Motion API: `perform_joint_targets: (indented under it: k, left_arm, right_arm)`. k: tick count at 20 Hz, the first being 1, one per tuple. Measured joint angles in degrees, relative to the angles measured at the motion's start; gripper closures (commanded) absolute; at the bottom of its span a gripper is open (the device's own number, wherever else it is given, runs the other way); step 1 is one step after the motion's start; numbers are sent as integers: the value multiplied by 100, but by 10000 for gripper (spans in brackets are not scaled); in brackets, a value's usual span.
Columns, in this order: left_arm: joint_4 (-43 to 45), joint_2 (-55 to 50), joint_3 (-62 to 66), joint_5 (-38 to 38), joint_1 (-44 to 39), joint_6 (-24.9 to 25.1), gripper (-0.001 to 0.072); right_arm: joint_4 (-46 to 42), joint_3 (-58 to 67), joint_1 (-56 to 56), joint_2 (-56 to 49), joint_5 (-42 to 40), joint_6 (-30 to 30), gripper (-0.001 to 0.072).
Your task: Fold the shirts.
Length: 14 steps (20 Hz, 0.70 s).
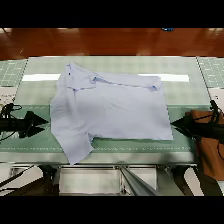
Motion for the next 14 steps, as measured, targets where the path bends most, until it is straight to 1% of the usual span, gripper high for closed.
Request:
perform_joint_targets:
  k: [4, 7, 9, 10, 11, 12, 14]
  left_arm:
    - [-24, -195, -160, 28, -122, 59, 200]
    - [-118, -413, -199, 83, -413, 55, 203]
    - [-179, -538, -203, 149, -667, -11, 212]
    - [-177, -581, -208, 197, -804, -37, 374]
    - [-138, -625, -210, 289, -935, -35, 675]
    - [-63, -660, -216, 424, -1062, 15, 687]
    - [-105, -699, -214, 468, -1235, 142, 687]
  right_arm:
    - [140, -125, -11, 146, 144, -20, 308]
    - [271, -140, -15, 179, 221, -24, 307]
    - [122, -26, -98, 190, 219, -20, 307]
    - [-87, 72, -201, 192, 192, 24, 307]
    - [-341, 175, -348, 195, 160, 94, 307]
    - [-579, 243, -503, 197, 195, 146, 307]
    - [-1058, 247, -785, 197, 389, 286, 307]
